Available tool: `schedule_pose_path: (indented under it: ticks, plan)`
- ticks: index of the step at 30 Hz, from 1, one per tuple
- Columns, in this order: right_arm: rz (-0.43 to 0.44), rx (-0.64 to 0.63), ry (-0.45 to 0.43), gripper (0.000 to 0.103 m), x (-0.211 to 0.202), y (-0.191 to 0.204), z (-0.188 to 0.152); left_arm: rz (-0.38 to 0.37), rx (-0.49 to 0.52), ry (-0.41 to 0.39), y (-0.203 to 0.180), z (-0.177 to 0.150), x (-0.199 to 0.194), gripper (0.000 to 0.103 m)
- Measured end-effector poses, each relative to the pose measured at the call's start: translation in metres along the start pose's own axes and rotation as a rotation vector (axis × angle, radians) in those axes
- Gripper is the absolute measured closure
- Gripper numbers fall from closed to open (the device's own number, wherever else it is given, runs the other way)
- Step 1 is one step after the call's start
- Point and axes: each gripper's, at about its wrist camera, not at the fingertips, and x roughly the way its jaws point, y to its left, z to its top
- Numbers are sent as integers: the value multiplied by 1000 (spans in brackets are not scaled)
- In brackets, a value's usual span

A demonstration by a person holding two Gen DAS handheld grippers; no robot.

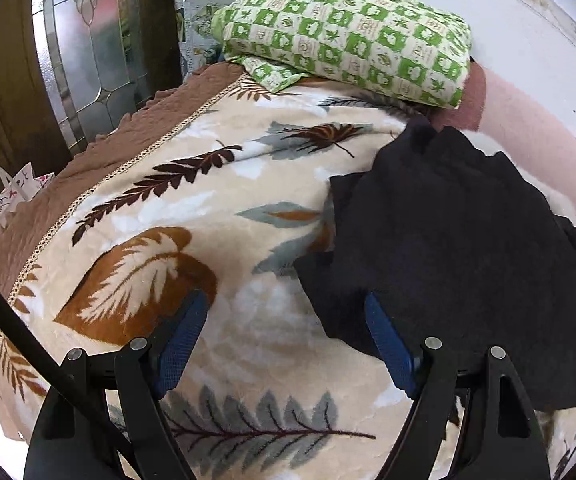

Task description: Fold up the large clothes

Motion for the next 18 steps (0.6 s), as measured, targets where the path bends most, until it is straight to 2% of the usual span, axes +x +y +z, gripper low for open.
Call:
schedule_pose_path:
  ticks: [1,3,5,8,12,15,16,18]
  plan:
    - [-43,20,21,58,9,-12,1,4,6,1,-1,0,1,23]
    - [-64,54,34,58,11,-31,1,4,14,4,-3,1,2,23]
    - [-28,89,-1,58,-7,-40,-1,1,20,1,-5,1,1,23]
    - [58,76,-80,58,-47,-31,1,13,31,-3,-5,1,0,23]
    - [264,-59,-143,56,-111,23,-12,19,2,17,4,4,5,23]
    - [393,-183,-110,54,-130,77,-34,24,-45,26,17,8,8,23]
    - [408,-216,-105,54,-130,91,-41,25,-55,26,20,9,8,23]
    - [384,-299,-97,54,-122,128,-59,28,-78,31,29,13,9,23]
